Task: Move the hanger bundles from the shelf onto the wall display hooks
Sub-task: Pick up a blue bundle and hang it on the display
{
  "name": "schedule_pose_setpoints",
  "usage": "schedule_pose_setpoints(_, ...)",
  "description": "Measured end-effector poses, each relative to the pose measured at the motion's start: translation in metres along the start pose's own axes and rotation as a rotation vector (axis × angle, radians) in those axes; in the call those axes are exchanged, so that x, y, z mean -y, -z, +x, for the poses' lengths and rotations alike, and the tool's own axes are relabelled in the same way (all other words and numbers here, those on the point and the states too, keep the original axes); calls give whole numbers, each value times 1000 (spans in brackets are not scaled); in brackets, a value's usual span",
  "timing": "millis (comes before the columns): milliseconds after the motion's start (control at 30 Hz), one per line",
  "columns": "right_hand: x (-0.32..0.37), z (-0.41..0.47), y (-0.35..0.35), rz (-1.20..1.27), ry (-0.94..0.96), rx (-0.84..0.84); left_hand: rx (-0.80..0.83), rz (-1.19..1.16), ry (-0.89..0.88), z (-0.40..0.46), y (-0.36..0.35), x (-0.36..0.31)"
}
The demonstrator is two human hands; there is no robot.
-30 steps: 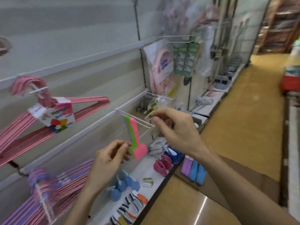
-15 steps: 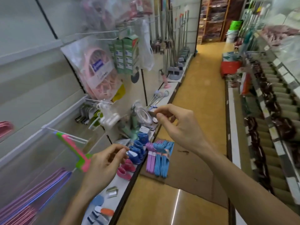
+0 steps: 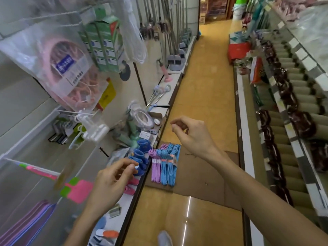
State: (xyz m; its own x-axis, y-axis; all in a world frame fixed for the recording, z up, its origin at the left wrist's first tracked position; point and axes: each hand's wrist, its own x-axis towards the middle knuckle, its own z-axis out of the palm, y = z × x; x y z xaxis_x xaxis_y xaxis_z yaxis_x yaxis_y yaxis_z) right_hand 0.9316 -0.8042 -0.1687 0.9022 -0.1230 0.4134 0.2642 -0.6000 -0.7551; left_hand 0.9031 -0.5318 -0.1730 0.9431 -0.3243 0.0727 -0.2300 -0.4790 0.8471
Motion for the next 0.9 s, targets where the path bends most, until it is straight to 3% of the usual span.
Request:
schedule_pose_setpoints(367, -123, 43, -78, -118, -353, 54, 151, -77, 190, 128, -37, 131)
schedule_pose_setpoints(567, -237, 34, -154, -102, -496, 121, 210, -60, 340, 169, -108, 248)
schedule_pose_setpoints(900, -445, -11, -285, -153, -556, 193, 213, -33, 461, 202, -256, 453)
